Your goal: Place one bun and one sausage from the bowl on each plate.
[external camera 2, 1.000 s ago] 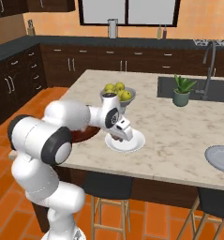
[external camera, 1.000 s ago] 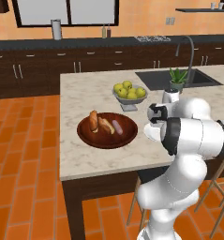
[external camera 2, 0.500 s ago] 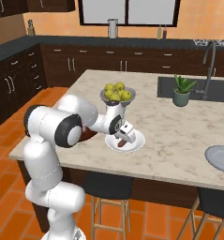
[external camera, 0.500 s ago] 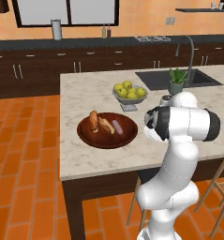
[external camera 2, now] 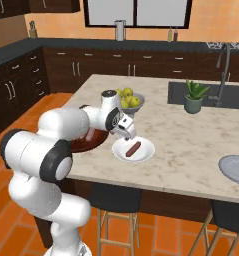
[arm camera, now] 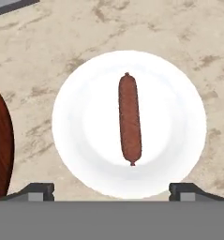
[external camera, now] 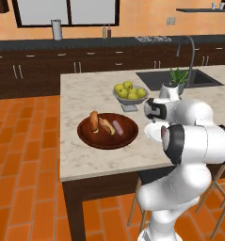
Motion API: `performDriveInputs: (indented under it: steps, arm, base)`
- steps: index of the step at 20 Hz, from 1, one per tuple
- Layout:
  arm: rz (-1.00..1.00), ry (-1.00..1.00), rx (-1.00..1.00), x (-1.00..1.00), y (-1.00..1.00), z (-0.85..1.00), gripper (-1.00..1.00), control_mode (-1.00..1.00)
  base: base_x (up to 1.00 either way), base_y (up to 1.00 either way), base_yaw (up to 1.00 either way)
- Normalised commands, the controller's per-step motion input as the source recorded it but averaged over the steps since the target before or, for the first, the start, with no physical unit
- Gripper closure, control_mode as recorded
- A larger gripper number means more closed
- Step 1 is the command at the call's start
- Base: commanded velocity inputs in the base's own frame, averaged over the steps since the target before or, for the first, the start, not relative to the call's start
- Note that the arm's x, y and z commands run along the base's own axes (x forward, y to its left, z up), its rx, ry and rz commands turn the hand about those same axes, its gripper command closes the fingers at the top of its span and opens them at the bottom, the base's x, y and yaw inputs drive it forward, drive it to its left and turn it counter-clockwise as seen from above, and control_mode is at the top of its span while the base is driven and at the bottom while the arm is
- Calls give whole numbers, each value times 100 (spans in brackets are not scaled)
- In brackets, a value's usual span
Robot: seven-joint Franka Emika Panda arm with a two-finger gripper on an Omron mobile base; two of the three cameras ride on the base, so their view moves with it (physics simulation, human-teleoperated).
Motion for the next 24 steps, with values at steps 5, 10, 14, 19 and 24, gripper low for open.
performDriveInputs:
  steps: [5,10,14,19,24]
  arm:
    - [21,2,0,-33,100,91,-100,-100]
    - [18,7,0,-3,100,29,-100,-100]
    - [10,5,0,13,100,-8,-100,-100]
    - [8,0,3,14,100,-35,-100,-100]
    - [5,1,21,67,100,-37,-100,-100]
  base:
    - [0,0,0]
    - [0,0,0]
    - [0,0,0]
    - [0,0,0]
    - [0,0,0]
